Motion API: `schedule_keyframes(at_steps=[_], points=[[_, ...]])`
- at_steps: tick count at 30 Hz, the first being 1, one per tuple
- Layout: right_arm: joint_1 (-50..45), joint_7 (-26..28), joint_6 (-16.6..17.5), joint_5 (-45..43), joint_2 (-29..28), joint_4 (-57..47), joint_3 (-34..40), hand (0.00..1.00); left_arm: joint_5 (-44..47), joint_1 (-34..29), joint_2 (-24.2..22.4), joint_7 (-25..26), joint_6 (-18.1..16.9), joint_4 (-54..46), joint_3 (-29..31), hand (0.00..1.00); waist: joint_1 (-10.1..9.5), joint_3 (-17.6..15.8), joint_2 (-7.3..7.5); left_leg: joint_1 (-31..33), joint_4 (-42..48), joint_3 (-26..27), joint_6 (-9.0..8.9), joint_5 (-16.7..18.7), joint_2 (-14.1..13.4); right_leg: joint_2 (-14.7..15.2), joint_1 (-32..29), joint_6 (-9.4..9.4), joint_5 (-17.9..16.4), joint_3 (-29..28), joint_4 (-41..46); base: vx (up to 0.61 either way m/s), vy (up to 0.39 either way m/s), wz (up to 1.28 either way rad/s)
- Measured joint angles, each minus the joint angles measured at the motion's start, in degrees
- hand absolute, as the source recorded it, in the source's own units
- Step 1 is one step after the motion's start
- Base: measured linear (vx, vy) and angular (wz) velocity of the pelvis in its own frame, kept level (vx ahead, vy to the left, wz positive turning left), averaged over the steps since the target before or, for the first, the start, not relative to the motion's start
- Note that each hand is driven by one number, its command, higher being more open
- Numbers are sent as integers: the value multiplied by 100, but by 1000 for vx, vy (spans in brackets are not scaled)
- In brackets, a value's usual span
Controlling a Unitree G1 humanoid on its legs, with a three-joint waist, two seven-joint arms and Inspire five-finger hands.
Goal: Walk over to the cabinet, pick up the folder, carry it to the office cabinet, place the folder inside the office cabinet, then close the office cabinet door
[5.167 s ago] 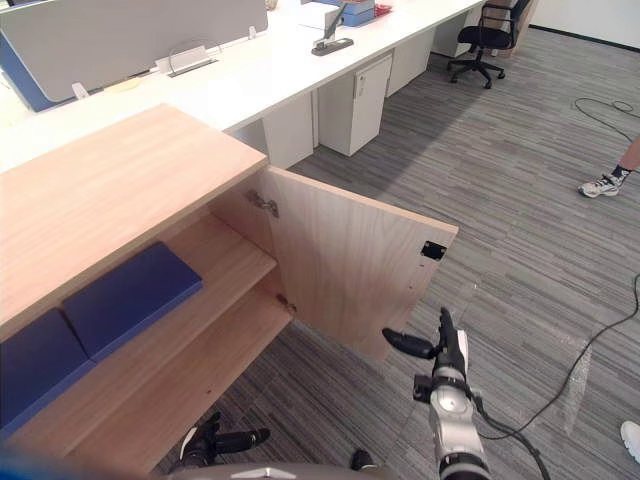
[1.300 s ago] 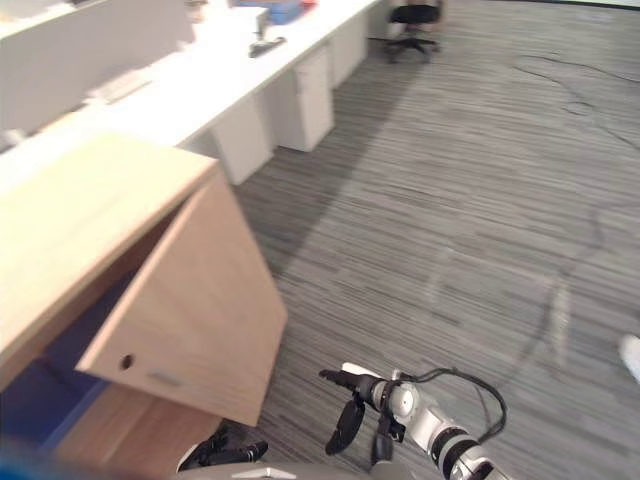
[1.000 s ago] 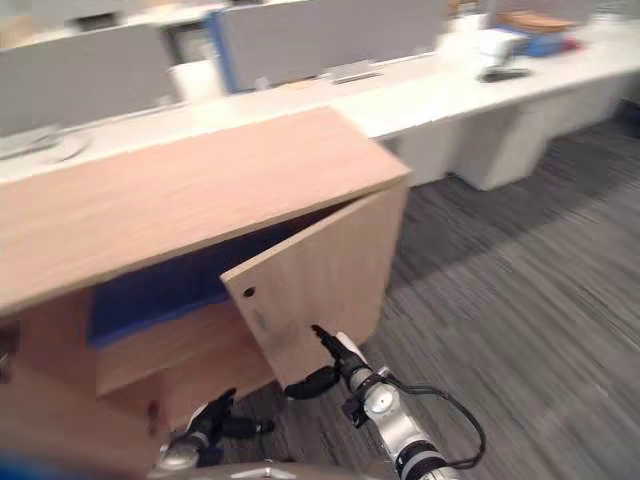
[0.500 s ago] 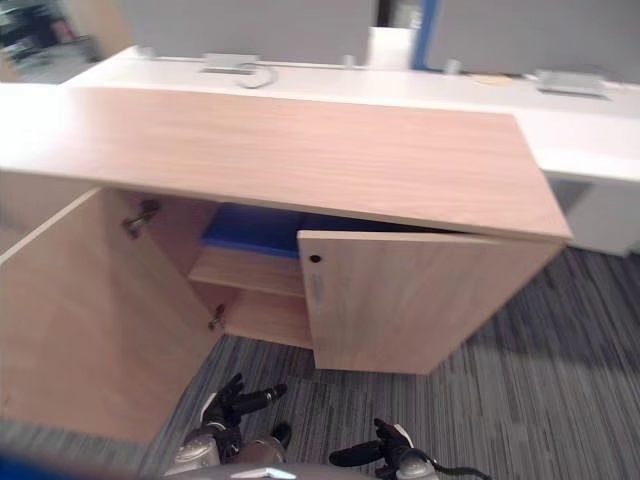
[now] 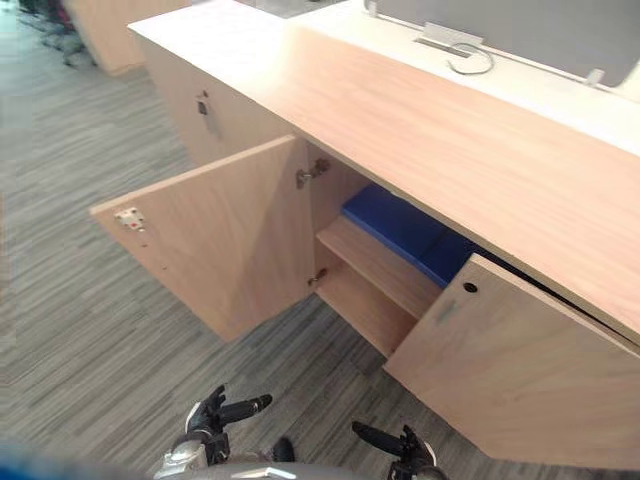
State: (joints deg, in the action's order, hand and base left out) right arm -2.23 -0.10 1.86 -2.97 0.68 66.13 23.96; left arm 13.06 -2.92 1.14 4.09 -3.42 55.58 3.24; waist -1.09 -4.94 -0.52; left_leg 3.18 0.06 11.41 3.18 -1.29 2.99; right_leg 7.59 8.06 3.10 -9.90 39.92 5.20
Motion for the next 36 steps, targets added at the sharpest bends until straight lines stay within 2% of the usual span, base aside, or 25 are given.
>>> schedule_keyframes(at_steps=[1,3,4,8,11,16,18,22,26,31,36], points=[[-7,-9,-2,-3,86,4,105,100,179,-25,-109,-91,-2,-3,-33,100,27,0,-108,-138,-414,-156,-24,-230,51,6,3,8,-1,173,41,57,-21,70],[-12,4,-33,-62,123,16,274,100,377,-59,-187,-191,8,-19,-28,100,55,-13,-215,-172,-515,-305,-24,-288,71,9,44,9,0,317,100,20,-33,53],[-11,14,-53,-126,123,56,412,100,519,-87,-185,-275,8,-48,1,100,74,-22,-223,-234,-539,-369,-25,-289,83,26,127,7,-2,388,167,-4,-27,37],[17,47,-65,-155,158,104,420,100,667,-295,-167,-379,17,-413,79,100,126,-75,-138,-284,-542,-495,-32,-286,159,95,198,35,-61,490,223,-9,0,19],[37,79,-81,-156,135,106,433,100,673,-444,-170,-411,37,-748,386,100,129,-142,-30,-258,-545,-581,-31,-286,250,171,199,109,-138,509,225,-16,11,13],[17,138,-112,-157,131,102,647,100,648,-751,-172,-374,96,-1646,1316,100,115,-152,-63,-256,-551,-588,-27,-283,327,222,215,101,-155,502,170,-23,17,2],[13,214,-114,-150,135,91,648,100,559,-713,-165,-282,108,-1935,2053,100,117,-144,-80,-265,-552,-557,0,-264,330,219,222,98,-156,476,145,-31,10,-4],[-32,308,-118,-96,140,28,671,100,345,-561,-102,-45,164,-2246,3166,100,111,-123,-110,-321,-552,-426,48,-205,316,214,241,94,-157,351,114,-14,6,-15],[-110,392,-134,69,119,-56,867,100,-39,-479,250,142,218,-2287,3817,100,81,-72,-132,-453,-552,-233,38,-83,296,213,288,92,-156,120,80,18,5,-28],[-147,455,-146,69,119,-58,864,100,-386,-252,715,275,268,-2328,3988,100,-10,-27,-132,-538,-551,-72,-2,12,255,198,286,87,-151,-107,83,35,-8,-20],[-149,478,-154,68,73,-54,849,100,-460,-71,1126,170,261,-2512,3704,100,-30,33,-100,-623,-549,-11,-41,39,147,129,294,-7,-97,-317,195,22,-18,-2]])
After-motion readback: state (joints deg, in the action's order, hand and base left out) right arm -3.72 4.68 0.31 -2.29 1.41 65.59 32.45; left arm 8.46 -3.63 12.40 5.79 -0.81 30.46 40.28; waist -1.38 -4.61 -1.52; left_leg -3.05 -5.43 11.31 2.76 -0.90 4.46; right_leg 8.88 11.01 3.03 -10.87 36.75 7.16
